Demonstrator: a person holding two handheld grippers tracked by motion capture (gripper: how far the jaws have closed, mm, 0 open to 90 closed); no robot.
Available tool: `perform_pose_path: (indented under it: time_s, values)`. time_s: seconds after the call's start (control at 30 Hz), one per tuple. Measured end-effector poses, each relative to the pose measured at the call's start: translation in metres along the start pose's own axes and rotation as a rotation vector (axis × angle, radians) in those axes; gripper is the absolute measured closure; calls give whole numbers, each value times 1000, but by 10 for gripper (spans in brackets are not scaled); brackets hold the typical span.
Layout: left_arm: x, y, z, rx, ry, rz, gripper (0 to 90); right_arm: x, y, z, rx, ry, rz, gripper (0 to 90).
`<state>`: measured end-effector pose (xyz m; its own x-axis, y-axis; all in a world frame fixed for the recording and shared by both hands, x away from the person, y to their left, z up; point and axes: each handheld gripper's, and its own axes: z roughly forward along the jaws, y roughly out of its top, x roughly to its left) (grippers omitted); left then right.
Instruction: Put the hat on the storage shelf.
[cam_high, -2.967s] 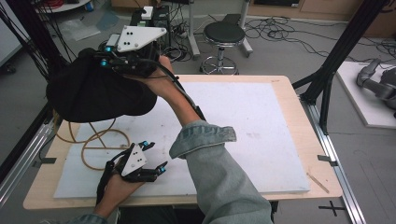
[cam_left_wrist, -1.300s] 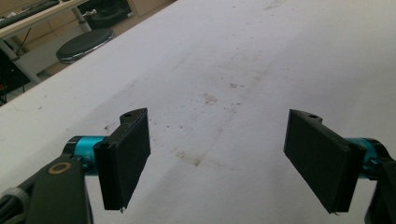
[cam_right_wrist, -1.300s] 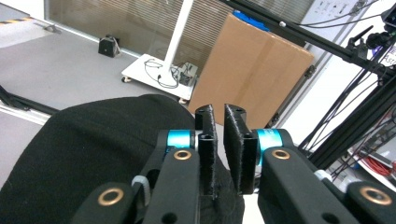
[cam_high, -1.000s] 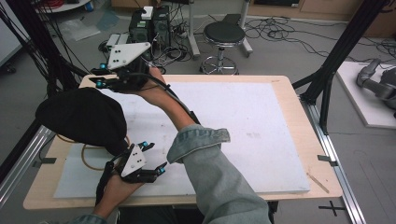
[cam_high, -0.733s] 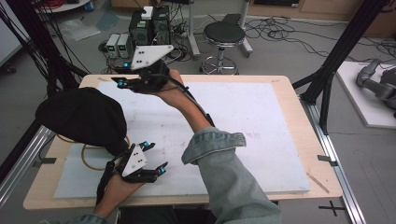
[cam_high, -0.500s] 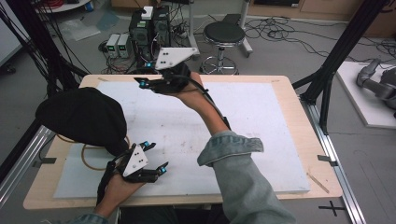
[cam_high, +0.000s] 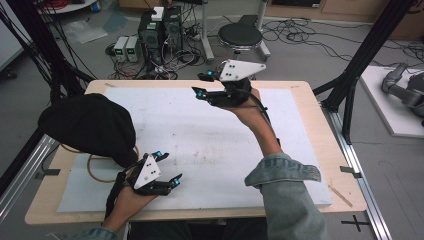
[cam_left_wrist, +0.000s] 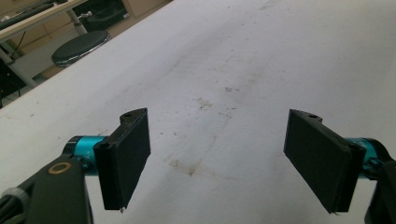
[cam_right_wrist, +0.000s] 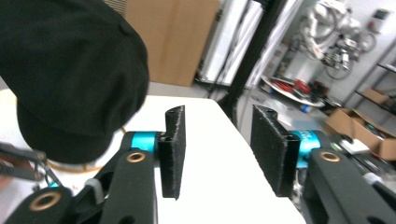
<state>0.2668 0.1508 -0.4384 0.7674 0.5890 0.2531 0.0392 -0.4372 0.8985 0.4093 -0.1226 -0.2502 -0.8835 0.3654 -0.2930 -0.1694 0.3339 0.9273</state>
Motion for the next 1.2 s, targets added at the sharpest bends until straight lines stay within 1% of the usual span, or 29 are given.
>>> perform_pose_path:
  time_s: [0.1,0.17,0.2,0.3,0.33,0.5,0.53,0.6,0.63,0.67,0.73,0.77,0.83,0.87,0.9,0.97,1.03,1.1,1.17,1.2]
  values:
    - [0,0,1,-2,-2,2,230,-2,-11,-17,16,-22,23,512]
    - [1,0,1,2,-2,9,230,-3,-18,-28,22,-44,31,499]
    - [0,1,1,0,-3,6,230,-4,-22,-34,22,-55,36,493]
    - [0,1,2,0,-5,1,230,-4,-34,-52,31,-89,71,459]
    - [0,1,2,0,-3,6,230,-5,-38,-58,33,-104,75,446]
    - [0,1,2,0,-8,0,230,-1,-63,-87,46,-170,145,377]
    - [0,1,2,0,-8,1,230,0,-68,-92,42,-175,158,370]
    - [0,1,1,4,-7,4,230,2,-78,-104,52,-205,187,344]
    - [0,1,1,3,-6,6,230,4,-84,-110,47,-214,200,334]
    - [0,1,1,3,-7,5,230,5,-89,-116,44,-223,218,318]
    - [-1,1,1,1,-5,1,230,11,-100,-126,61,-247,245,288]
    - [0,1,1,4,-5,3,230,12,-104,-130,64,-255,240,272]
    - [0,1,1,5,-4,5,230,19,-116,-142,71,-286,259,253]
    - [0,1,1,6,-4,8,230,22,-121,-148,77,-299,274,223]
    - [0,1,2,7,-5,10,230,24,-125,-153,85,-315,292,217]
    - [-1,1,2,9,-3,12,230,30,-134,-162,66,-330,307,218]
    - [-1,1,2,4,-1,10,230,36,-141,-170,81,-353,312,217]
    - [-1,1,2,10,2,12,230,41,-147,-176,79,-367,325,213]
    - [-1,1,2,10,4,13,230,45,-153,-183,79,-395,338,200]
    - [-1,1,2,10,3,13,230,46,-155,-184,78,-402,341,195]
